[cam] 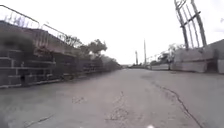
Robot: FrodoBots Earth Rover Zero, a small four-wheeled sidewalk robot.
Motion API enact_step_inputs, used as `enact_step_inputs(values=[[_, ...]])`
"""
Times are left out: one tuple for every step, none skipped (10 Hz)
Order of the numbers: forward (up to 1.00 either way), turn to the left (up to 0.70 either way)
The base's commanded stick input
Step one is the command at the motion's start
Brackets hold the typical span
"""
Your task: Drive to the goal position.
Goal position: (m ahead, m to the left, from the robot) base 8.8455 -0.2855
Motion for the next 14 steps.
enact_step_inputs(values=[[0.0, -0.22], [0.0, 0.0], [0.0, 0.0], [0.7, 0.0], [0.7, 0.0], [0.7, 0.0], [0.7, 0.0], [0.7, 0.0], [0.7, 0.0], [0.7, 0.0], [0.7, 0.0], [0.7, 0.0], [0.7, 0.0], [0.7, 0.0]])
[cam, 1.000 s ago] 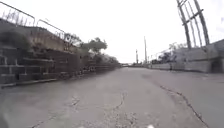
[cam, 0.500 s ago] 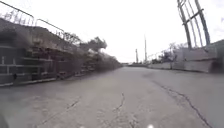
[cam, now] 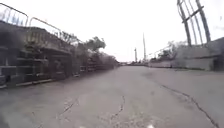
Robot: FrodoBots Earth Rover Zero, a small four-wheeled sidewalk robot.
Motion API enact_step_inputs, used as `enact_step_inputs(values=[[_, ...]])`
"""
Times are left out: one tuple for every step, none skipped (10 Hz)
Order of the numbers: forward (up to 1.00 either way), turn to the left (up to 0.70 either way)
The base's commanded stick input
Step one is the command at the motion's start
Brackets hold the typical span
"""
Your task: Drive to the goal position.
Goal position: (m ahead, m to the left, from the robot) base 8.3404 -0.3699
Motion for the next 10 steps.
enact_step_inputs(values=[[0.7, 0.0], [0.7, 0.0], [0.7, 0.0], [0.7, 0.0], [0.7, 0.0], [0.7, 0.0], [0.7, 0.0], [0.7, 0.0], [0.7, 0.0], [0.7, 0.0]])
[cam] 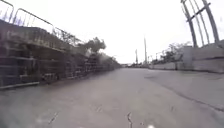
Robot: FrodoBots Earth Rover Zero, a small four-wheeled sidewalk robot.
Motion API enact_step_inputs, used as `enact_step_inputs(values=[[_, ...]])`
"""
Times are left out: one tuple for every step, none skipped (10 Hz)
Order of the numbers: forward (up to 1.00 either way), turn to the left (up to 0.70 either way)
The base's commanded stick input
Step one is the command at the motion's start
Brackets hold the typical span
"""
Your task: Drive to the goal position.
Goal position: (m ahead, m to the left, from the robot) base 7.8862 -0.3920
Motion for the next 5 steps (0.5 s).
enact_step_inputs(values=[[0.7, 0.0], [0.7, 0.0], [0.7, 0.0], [0.7, 0.0], [0.7, 0.0]])
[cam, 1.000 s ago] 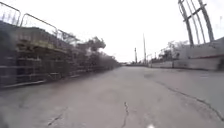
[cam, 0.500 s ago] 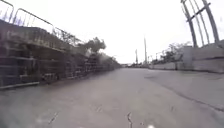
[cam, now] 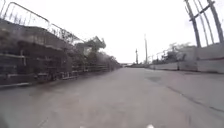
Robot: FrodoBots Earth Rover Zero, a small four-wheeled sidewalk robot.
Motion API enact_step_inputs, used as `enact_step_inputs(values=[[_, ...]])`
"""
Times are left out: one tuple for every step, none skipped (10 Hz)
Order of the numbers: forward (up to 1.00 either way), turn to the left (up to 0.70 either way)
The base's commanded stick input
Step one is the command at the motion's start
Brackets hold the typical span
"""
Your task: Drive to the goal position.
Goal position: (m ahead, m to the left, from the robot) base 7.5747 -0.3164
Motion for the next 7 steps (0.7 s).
enact_step_inputs(values=[[0.7, 0.0], [0.7, 0.0], [0.7, 0.0], [0.7, 0.0], [0.7, 0.0], [0.7, 0.0], [0.7, 0.0]])
